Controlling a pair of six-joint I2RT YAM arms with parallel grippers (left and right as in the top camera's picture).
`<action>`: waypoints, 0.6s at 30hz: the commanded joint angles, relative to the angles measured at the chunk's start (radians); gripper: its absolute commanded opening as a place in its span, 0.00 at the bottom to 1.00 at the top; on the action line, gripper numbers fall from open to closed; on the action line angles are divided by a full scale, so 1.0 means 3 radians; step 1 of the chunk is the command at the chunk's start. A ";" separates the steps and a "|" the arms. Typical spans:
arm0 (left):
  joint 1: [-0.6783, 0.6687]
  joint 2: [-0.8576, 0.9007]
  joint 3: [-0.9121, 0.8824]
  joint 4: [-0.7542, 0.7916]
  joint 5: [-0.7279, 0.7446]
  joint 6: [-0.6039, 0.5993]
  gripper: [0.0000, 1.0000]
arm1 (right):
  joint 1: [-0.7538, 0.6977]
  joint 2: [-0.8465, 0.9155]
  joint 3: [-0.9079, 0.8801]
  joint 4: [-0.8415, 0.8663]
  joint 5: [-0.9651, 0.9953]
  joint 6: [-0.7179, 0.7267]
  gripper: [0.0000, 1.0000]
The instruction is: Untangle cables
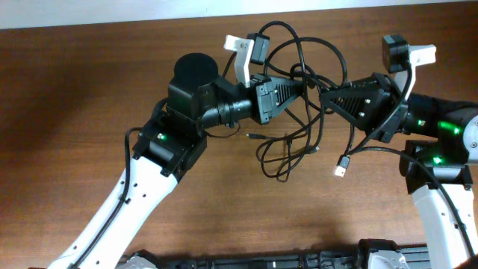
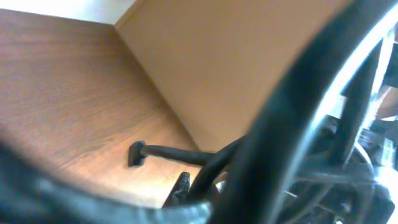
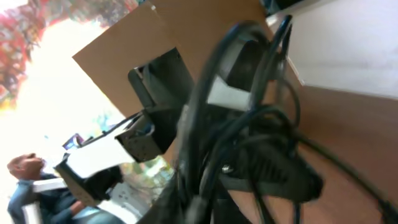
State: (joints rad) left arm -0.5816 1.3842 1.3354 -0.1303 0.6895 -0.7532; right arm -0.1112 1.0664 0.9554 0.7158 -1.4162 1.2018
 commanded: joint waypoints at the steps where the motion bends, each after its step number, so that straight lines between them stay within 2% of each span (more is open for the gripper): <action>1: 0.0148 0.0029 0.0046 -0.0186 -0.0206 0.0224 0.00 | -0.0047 0.0094 0.0033 0.0022 -0.0239 -0.0141 0.99; 7: 0.0203 0.0003 0.0046 -0.0563 -0.0514 0.0921 0.00 | -0.0175 0.0374 0.0033 -0.0134 -0.0367 -0.0139 0.98; 13: 0.0203 -0.0163 0.0047 -0.1095 -0.1359 0.1317 0.00 | -0.0182 0.0512 0.0033 -0.0323 -0.0160 -0.0151 0.99; 18: 0.0203 -0.0360 0.0047 -0.1259 -0.1670 0.1409 0.00 | -0.0182 0.0512 0.0033 -0.0668 0.0214 -0.0237 0.98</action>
State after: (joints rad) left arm -0.5220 1.3533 1.3354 -0.5045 0.2943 -0.3840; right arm -0.1585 1.2152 0.9558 0.5739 -1.4490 1.1694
